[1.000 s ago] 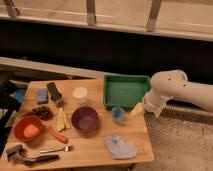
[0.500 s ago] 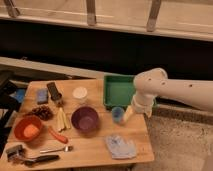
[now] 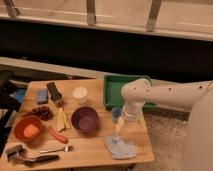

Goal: Place towel in purple bowl

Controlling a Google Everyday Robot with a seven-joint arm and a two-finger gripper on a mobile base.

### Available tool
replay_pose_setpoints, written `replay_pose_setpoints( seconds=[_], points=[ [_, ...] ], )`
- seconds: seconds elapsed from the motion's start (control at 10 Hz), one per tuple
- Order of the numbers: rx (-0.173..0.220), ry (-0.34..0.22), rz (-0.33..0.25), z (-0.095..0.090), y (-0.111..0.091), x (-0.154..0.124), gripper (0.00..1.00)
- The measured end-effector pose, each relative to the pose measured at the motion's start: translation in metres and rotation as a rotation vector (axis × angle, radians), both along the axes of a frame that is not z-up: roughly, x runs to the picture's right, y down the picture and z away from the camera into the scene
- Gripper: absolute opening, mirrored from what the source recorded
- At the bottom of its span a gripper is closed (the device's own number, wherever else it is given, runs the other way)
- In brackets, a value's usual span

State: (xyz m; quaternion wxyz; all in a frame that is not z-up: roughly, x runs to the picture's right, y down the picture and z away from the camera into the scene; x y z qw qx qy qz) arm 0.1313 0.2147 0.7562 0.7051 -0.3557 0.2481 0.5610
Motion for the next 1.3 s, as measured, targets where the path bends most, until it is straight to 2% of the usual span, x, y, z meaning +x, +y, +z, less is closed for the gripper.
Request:
replay_pose_setpoints(
  seconds=[0.3, 0.6, 0.9, 1.3],
  points=[
    [-0.055, -0.033, 0.015, 0.001, 0.024, -0.019, 0.78],
    [-0.078, -0.073, 0.029, -0.003, 0.037, -0.039, 0.78],
    [-0.074, -0.092, 0.033, 0.0, 0.042, -0.054, 0.78],
    [-0.056, -0.067, 0.013, 0.022, 0.047, -0.063, 0.78]
  ],
)
